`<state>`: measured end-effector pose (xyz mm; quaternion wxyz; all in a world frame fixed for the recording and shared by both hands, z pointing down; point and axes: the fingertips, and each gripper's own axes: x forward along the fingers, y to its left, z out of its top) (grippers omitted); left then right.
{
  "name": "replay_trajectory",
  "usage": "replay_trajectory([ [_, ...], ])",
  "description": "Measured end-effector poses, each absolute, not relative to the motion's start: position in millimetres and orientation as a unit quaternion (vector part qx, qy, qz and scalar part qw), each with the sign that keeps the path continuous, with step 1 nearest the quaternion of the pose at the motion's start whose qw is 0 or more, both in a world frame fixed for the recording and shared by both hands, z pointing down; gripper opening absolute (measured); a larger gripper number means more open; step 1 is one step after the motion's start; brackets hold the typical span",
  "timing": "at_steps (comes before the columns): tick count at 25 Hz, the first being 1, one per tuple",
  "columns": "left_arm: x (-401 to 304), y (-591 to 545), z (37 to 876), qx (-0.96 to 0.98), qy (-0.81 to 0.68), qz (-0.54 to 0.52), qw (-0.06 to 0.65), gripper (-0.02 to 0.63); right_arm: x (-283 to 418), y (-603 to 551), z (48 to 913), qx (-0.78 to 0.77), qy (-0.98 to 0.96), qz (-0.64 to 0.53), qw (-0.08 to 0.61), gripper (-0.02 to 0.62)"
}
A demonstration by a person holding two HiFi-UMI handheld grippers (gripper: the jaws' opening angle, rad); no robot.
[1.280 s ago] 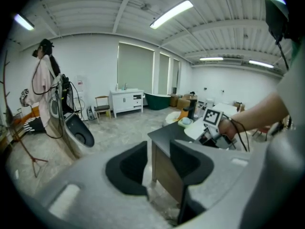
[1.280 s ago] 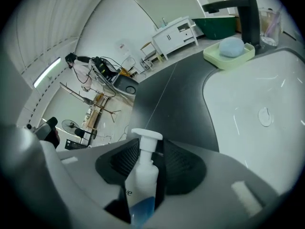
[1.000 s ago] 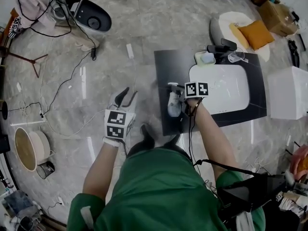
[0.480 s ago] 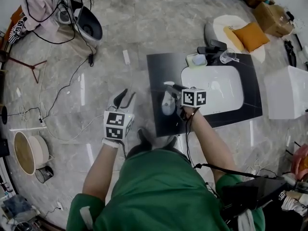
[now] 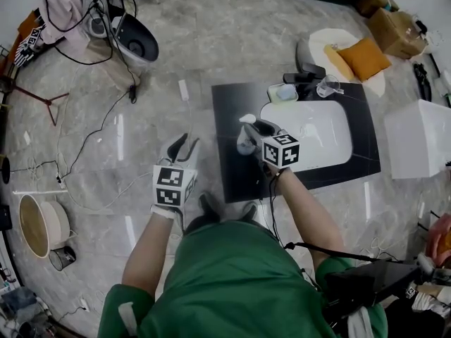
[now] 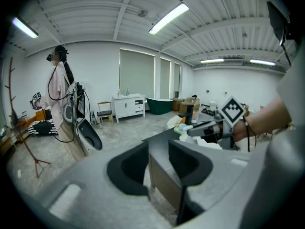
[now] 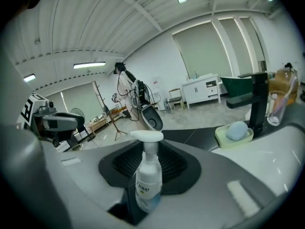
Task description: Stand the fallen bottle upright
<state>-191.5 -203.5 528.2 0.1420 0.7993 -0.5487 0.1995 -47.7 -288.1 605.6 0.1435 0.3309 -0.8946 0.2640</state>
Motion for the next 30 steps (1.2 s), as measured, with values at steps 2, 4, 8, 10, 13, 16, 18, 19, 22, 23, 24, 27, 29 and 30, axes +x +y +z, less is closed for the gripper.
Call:
replay_trajectory([
  [2, -190.2, -203.6, 528.1, 0.799, -0.550, 0.199, 0.141, 0.129, -46.7, -288.7, 602.1, 0.335, -0.901, 0.232, 0.147, 0.104],
  [4, -189.7, -203.3, 527.0, 0.798, -0.551, 0.198, 0.140, 0.129, -47.0, -286.8, 598.3, 0.339, -0.908, 0.192, 0.152, 0.104],
  [8, -189.5, -201.2, 524.0, 0.797, -0.554, 0.198, 0.139, 0.127, -45.1, -277.5, 591.2, 0.356, -0.915, 0.119, 0.150, 0.105],
  [10, -186.8, -201.0, 523.8, 0.797, -0.553, 0.198, 0.139, 0.127, -40.2, -272.1, 590.8, 0.366, -0.913, 0.106, 0.145, 0.106],
  [13, -180.1, -201.5, 524.7, 0.800, -0.550, 0.199, 0.138, 0.127, -33.4, -265.1, 592.8, 0.373, -0.911, 0.105, 0.142, 0.106],
  [16, -174.2, -200.9, 523.9, 0.803, -0.546, 0.199, 0.137, 0.127, -32.8, -258.7, 594.8, 0.366, -0.912, 0.111, 0.146, 0.110],
  [18, -170.1, -199.6, 522.5, 0.804, -0.543, 0.199, 0.136, 0.126, -32.3, -254.2, 595.4, 0.361, -0.913, 0.113, 0.151, 0.131],
  [19, -168.2, -198.9, 521.9, 0.805, -0.543, 0.199, 0.136, 0.126, -31.6, -252.3, 595.5, 0.360, -0.913, 0.114, 0.152, 0.137],
  [22, -164.8, -197.6, 520.0, 0.806, -0.542, 0.198, 0.136, 0.126, -28.4, -248.6, 596.3, 0.361, -0.912, 0.119, 0.156, 0.153],
  [23, -164.2, -197.2, 519.7, 0.805, -0.542, 0.198, 0.137, 0.126, -27.0, -247.8, 596.6, 0.362, -0.911, 0.121, 0.158, 0.156],
  [24, -163.6, -196.8, 519.8, 0.805, -0.542, 0.198, 0.137, 0.126, -25.4, -247.0, 597.2, 0.363, -0.910, 0.122, 0.159, 0.155],
  [27, -161.0, -196.7, 521.4, 0.805, -0.542, 0.196, 0.138, 0.126, -20.5, -242.9, 599.1, 0.361, -0.910, 0.121, 0.164, 0.156],
  [29, -160.3, -197.6, 521.1, 0.805, -0.543, 0.194, 0.138, 0.126, -16.3, -239.1, 598.4, 0.360, -0.910, 0.121, 0.164, 0.156],
  [30, -160.5, -198.4, 520.2, 0.805, -0.544, 0.192, 0.138, 0.126, -13.2, -237.6, 596.8, 0.361, -0.910, 0.122, 0.163, 0.156],
])
